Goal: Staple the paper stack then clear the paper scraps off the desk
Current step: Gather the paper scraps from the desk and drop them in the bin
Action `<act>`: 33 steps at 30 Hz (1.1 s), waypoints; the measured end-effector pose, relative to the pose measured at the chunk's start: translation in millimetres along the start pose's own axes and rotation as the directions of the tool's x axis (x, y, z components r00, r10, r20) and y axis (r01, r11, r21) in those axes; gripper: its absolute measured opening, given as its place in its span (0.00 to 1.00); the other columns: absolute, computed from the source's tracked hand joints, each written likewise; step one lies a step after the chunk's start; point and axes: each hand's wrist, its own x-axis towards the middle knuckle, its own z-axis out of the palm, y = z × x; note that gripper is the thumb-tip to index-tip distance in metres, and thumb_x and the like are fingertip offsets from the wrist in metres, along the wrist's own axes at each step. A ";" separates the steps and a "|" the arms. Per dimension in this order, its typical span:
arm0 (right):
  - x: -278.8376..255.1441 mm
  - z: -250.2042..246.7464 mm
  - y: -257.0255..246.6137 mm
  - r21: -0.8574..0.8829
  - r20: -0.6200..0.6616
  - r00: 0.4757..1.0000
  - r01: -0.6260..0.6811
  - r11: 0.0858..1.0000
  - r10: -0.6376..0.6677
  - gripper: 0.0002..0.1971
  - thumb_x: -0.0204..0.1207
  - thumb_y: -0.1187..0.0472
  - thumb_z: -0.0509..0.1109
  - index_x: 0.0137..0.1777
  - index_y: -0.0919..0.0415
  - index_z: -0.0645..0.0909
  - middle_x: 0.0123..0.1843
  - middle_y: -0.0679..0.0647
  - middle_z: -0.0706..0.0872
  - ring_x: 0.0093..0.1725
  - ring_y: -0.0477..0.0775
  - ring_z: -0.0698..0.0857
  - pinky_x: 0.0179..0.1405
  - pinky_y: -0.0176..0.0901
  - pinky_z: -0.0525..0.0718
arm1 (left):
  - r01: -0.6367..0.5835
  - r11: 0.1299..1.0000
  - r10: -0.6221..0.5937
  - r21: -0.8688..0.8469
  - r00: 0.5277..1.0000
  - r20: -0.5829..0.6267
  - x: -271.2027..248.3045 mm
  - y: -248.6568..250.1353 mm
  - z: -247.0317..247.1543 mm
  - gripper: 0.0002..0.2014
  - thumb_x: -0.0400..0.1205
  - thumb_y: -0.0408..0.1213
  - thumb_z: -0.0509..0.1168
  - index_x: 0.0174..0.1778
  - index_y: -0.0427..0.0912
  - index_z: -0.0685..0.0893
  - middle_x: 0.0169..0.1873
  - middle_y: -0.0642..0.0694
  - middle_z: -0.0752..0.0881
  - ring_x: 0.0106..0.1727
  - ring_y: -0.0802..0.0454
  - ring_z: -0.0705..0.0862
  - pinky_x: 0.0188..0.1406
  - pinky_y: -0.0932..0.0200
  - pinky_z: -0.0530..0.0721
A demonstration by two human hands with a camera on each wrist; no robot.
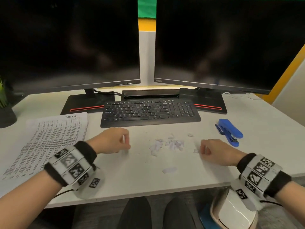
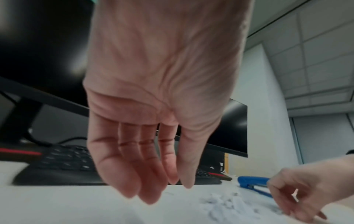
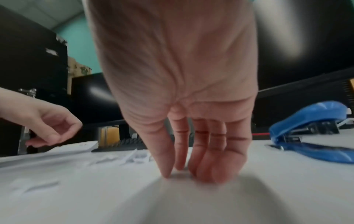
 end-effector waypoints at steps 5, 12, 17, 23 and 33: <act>34.7 6.9 -38.2 0.041 -0.055 0.990 0.133 0.990 -0.130 0.06 0.76 0.64 0.64 0.52 0.56 0.79 0.48 0.51 0.77 0.47 0.51 0.76 0.42 0.36 0.71 | 0.172 0.976 -0.176 0.137 0.984 0.019 -14.7 -24.5 8.0 0.07 0.77 0.47 0.68 0.38 0.52 0.78 0.38 0.56 0.80 0.39 0.56 0.80 0.40 0.61 0.78; 51.3 -13.2 -48.8 0.129 -0.198 0.977 0.107 0.986 -0.080 0.08 0.78 0.61 0.66 0.56 0.57 0.80 0.54 0.55 0.80 0.49 0.54 0.81 0.52 0.43 0.79 | 0.287 0.937 -0.316 0.199 0.940 0.130 -2.5 -9.8 11.1 0.14 0.81 0.45 0.63 0.56 0.39 0.81 0.40 0.47 0.82 0.39 0.49 0.81 0.43 0.58 0.84; 44.0 -22.1 -18.0 0.080 -0.176 0.962 -0.198 0.977 0.210 0.22 0.81 0.59 0.63 0.74 0.60 0.68 0.73 0.62 0.71 0.69 0.62 0.76 0.69 0.50 0.73 | 0.140 0.978 -0.164 0.158 0.974 0.155 25.0 20.2 20.1 0.16 0.82 0.44 0.61 0.55 0.33 0.83 0.43 0.41 0.87 0.37 0.45 0.82 0.47 0.53 0.86; 45.1 -7.9 -43.8 0.136 0.002 1.000 -0.003 0.991 0.002 0.40 0.74 0.47 0.71 0.82 0.53 0.56 0.78 0.60 0.66 0.76 0.60 0.70 0.73 0.47 0.68 | 0.047 0.998 -0.040 -0.045 0.989 0.140 45.3 54.9 28.1 0.21 0.77 0.55 0.67 0.55 0.44 0.71 0.49 0.46 0.76 0.31 0.51 0.80 0.28 0.59 0.80; 77.4 5.8 -84.0 -0.048 0.111 0.991 0.084 0.995 -0.078 0.46 0.58 0.42 0.79 0.77 0.44 0.63 0.64 0.58 0.69 0.68 0.61 0.65 0.68 0.58 0.73 | 0.013 0.993 -0.045 0.118 0.959 0.279 60.1 70.3 36.9 0.50 0.65 0.53 0.79 0.79 0.51 0.57 0.67 0.43 0.62 0.54 0.44 0.82 0.54 0.54 0.86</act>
